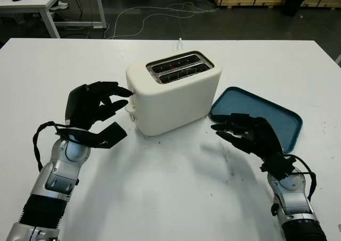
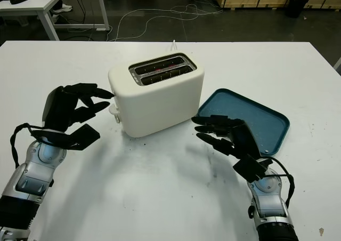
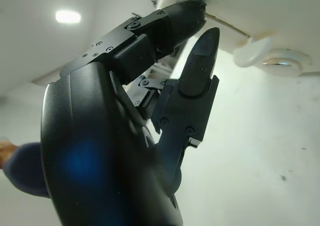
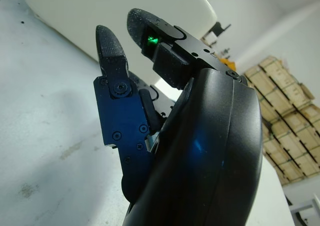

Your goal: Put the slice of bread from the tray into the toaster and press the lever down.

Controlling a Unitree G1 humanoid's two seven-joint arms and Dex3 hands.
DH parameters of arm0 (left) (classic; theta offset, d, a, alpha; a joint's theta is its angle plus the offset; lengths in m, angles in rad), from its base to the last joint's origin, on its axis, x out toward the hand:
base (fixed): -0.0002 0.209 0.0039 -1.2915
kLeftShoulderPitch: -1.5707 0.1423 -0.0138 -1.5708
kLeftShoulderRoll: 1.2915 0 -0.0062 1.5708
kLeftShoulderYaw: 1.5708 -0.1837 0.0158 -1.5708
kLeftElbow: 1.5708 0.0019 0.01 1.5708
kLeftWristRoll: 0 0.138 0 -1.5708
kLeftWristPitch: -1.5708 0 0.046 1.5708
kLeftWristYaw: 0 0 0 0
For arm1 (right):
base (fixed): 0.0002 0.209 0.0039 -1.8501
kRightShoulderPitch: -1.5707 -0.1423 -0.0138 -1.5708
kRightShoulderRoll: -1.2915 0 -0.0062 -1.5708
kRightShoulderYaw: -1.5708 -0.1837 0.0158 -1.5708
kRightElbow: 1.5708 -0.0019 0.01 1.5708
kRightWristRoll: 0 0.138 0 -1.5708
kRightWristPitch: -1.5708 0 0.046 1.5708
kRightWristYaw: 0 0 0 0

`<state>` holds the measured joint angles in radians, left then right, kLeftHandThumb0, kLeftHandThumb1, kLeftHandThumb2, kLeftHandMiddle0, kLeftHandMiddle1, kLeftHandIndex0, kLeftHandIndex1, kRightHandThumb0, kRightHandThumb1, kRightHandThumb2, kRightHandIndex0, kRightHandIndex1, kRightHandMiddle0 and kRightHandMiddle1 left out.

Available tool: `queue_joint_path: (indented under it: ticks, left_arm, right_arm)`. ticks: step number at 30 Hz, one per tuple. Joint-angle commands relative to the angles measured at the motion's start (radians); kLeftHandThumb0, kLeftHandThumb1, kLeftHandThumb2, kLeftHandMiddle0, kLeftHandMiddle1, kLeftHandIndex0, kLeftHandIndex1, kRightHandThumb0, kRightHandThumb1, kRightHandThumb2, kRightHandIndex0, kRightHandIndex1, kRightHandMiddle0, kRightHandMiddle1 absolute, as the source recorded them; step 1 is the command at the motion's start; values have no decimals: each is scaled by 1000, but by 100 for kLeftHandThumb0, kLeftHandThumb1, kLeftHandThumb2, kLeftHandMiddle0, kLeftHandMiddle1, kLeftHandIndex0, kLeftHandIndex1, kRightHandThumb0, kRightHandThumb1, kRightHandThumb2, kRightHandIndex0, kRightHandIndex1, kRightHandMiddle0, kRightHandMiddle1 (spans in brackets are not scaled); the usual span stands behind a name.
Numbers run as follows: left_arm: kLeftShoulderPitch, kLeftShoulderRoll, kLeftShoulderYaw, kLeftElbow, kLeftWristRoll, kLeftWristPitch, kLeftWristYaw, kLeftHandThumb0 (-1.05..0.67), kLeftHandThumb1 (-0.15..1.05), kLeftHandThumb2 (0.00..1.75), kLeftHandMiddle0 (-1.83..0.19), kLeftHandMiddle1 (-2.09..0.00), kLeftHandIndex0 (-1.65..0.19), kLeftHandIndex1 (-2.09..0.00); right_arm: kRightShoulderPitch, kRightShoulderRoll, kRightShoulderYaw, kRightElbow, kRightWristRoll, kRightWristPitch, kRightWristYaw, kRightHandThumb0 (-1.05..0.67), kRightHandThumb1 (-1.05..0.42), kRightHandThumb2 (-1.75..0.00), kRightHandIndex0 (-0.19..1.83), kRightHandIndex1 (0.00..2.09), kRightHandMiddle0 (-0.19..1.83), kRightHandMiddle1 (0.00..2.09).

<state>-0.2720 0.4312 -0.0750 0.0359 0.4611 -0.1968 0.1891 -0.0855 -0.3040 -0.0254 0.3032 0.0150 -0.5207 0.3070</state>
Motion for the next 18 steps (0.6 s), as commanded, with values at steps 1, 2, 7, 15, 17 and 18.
queue_joint_path:
  ticks: [1, 2, 7, 15, 17, 18]
  left_arm:
    - [-48, 20, 16, -33, 7, -26, -17, -20, 77, 0, -83, -155, -112, -44]
    - [-55, 29, 24, -40, 2, -28, -31, -20, 77, 0, -84, -154, -113, -44]
    - [-39, 58, 71, -156, -80, 51, -190, -25, 77, 0, -87, -140, -115, -40]
    - [136, -27, 132, -323, -186, 122, -234, -29, 82, 0, -74, -124, -101, -27]
    - [166, -39, 146, -335, -189, 121, -230, -31, 83, 0, -74, -118, -100, -24]
    - [179, -42, 154, -342, -192, 121, -231, -31, 83, 0, -74, -118, -100, -24]
  right_arm:
    - [-1, 6, 2, 3, 0, -6, 1, -41, -90, 0, 110, 0, 100, 0]
    - [-3, 6, 2, 6, 4, -8, 4, -40, -90, 0, 110, 0, 100, 0]
    - [-25, 10, -15, -18, 20, 1, -11, -41, -91, 0, 107, 0, 95, 0]
    - [-169, 21, -109, 18, 208, 112, 29, -42, -91, 0, 104, 1, 93, 0]
    - [-199, 16, -134, 42, 232, 136, 38, -44, -91, 0, 102, 0, 91, 0]
    - [-213, 11, -144, 54, 236, 147, 39, -45, -91, 0, 100, 0, 89, 0]
